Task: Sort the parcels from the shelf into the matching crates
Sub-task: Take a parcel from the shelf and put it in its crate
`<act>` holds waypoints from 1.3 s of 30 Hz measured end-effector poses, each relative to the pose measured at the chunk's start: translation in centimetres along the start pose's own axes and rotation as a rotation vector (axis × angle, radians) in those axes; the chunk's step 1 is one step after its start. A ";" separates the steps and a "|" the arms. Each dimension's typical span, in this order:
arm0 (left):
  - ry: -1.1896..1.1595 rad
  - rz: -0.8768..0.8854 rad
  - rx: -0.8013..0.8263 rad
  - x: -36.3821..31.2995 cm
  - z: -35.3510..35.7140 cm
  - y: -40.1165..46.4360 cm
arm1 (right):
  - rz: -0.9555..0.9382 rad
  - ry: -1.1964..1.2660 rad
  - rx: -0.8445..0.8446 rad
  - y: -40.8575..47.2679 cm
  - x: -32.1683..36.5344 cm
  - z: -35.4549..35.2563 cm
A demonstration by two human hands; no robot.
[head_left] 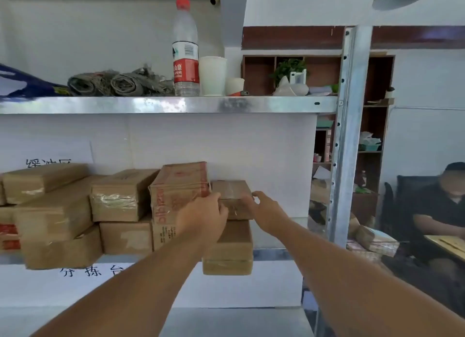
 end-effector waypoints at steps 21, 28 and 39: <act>-0.257 -0.453 0.290 0.8 4.7 3.9 | 0.273 0.464 0.204 2.3 -2.0 -1.0; -0.481 -0.195 0.207 -0.3 2.8 2.6 | 0.177 0.393 0.145 -0.8 -1.3 -2.9; -0.942 -0.137 0.245 -2.0 -0.6 -2.7 | 0.319 0.582 -0.066 -11.1 -0.5 -6.9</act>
Point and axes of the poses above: each hand's wrist, its own y-axis towards the middle knuckle, its own z-axis out of the palm, x = y × z, the point moved 9 cm from there along y, towards the middle knuckle, and after that the axes turned 1 degree about -z, right-handed, at the moved point
